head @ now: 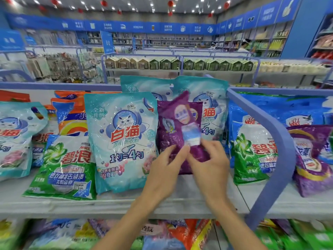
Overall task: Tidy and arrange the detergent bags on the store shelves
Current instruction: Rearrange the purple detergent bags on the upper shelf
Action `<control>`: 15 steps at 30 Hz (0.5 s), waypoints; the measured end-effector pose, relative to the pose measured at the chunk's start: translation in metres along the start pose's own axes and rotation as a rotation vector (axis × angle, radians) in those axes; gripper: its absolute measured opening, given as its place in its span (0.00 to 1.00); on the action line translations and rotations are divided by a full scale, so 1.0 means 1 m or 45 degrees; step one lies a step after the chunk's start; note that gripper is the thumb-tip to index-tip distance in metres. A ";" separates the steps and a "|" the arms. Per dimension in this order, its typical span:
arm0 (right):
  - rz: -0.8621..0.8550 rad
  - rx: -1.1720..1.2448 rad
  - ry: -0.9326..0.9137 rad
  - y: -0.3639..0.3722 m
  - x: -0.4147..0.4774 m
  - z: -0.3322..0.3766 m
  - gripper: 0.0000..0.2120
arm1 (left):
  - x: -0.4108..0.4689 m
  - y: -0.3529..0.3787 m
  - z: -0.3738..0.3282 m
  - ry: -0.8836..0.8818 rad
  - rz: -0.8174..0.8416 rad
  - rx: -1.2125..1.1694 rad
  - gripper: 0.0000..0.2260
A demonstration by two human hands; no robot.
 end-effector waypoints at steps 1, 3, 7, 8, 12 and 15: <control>-0.051 -0.026 -0.151 -0.001 -0.008 0.023 0.17 | -0.002 0.006 0.000 -0.111 0.046 -0.258 0.28; -0.017 -0.035 -0.328 0.010 -0.026 0.052 0.19 | -0.003 0.010 0.007 -0.325 0.058 -0.711 0.23; 0.457 0.264 -0.460 0.050 -0.053 0.057 0.19 | -0.007 -0.007 0.022 -0.493 0.017 -0.940 0.15; 0.589 0.417 -0.433 0.054 -0.057 0.053 0.17 | -0.008 -0.014 0.027 -0.508 -0.016 -0.915 0.13; 0.576 0.694 0.107 0.047 -0.032 0.001 0.09 | -0.003 -0.051 0.038 -0.406 -0.166 -0.707 0.15; 0.394 0.442 0.529 0.053 0.000 -0.056 0.07 | 0.000 -0.073 0.037 -0.400 -0.201 -0.622 0.20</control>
Point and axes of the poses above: each hand's wrist, its own x-axis towards the middle knuckle, its own y-axis out of the palm, z = x × y, the point moved 10 cm from there along x, towards the middle knuckle, and after that the axes turned 10 degrees about -x, right-handed, at the moved point
